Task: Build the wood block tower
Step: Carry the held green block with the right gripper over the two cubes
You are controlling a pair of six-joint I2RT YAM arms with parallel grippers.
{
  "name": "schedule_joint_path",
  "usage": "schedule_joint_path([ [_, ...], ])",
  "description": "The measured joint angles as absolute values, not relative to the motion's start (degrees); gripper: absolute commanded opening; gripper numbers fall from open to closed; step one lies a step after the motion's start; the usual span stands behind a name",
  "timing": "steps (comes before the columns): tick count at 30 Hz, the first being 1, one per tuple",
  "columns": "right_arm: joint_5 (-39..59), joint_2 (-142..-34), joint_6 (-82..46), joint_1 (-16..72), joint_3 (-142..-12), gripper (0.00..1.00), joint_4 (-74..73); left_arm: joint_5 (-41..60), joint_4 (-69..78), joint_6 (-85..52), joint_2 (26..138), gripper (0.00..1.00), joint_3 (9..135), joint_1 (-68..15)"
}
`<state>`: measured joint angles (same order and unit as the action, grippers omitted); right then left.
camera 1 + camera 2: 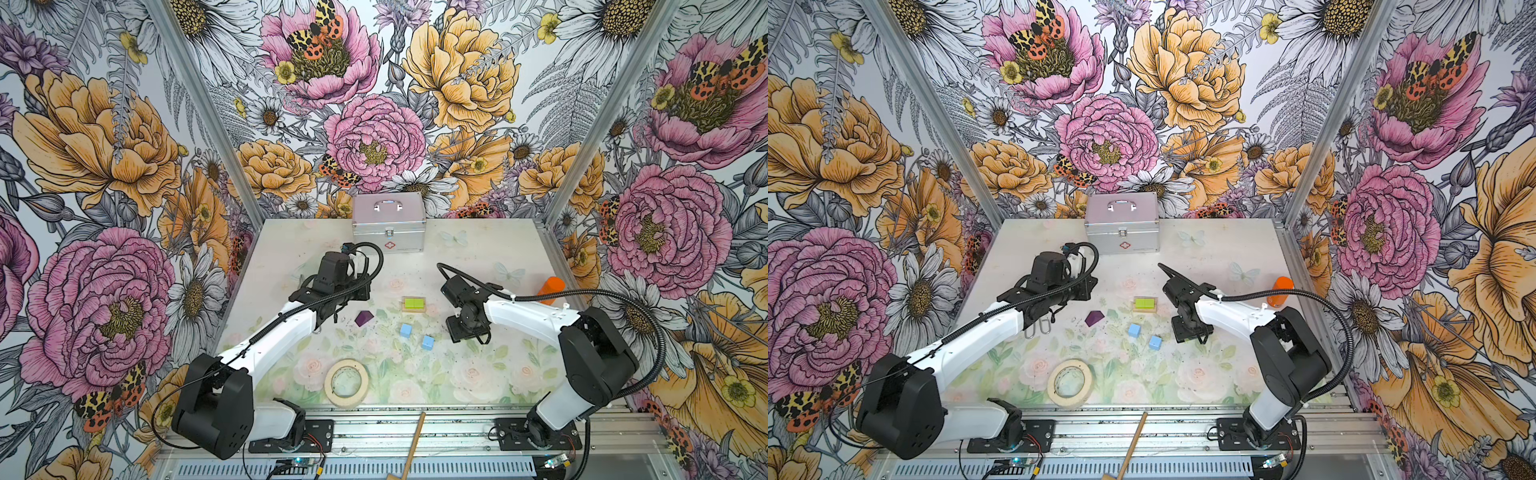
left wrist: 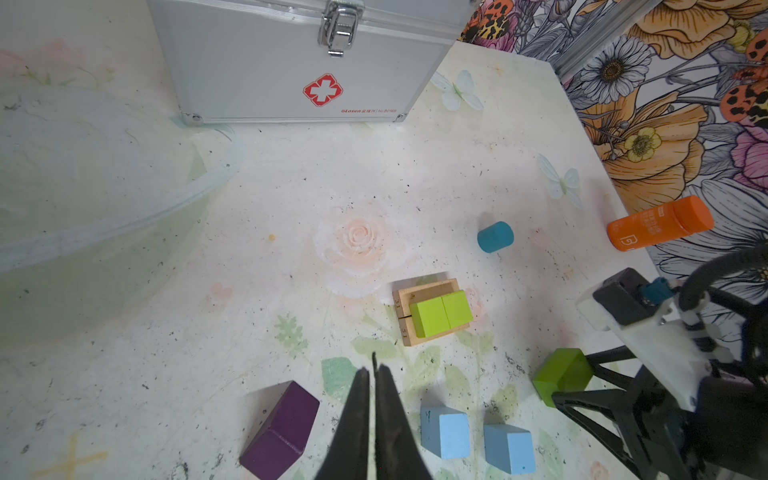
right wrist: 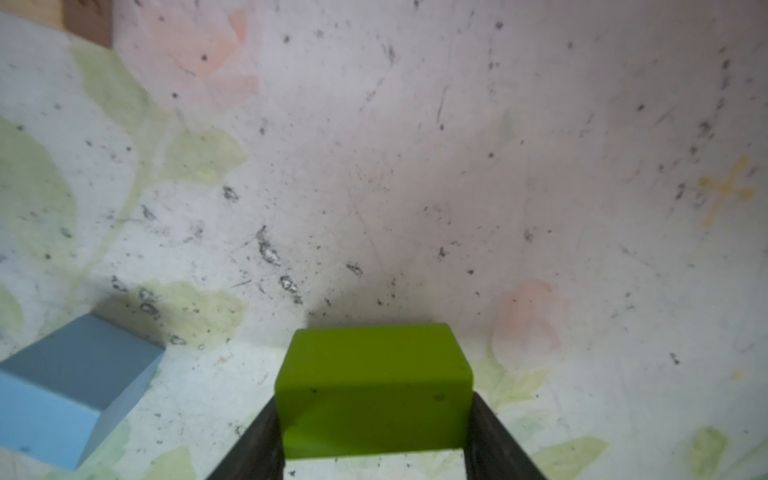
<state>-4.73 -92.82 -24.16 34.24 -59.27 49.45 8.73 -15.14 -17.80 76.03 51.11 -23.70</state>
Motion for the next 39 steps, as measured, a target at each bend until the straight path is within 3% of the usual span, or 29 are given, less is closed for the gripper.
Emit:
schedule_joint_path([
  [12,-6.5,-95.5,-33.7,37.8,-84.1,0.0,62.2,8.5,-14.9,-17.6,75.1,0.08,49.8,-22.0],
  [20,-7.6,-109.5,-38.5,43.5,-96.1,0.0,66.7,7.9,-14.9,-17.6,73.7,0.08,48.8,-20.5],
  [39,-9.9,-119.2,-45.2,44.9,-106.0,0.0,68.4,7.7,-14.7,-17.6,72.8,0.08,47.9,-19.6],
])
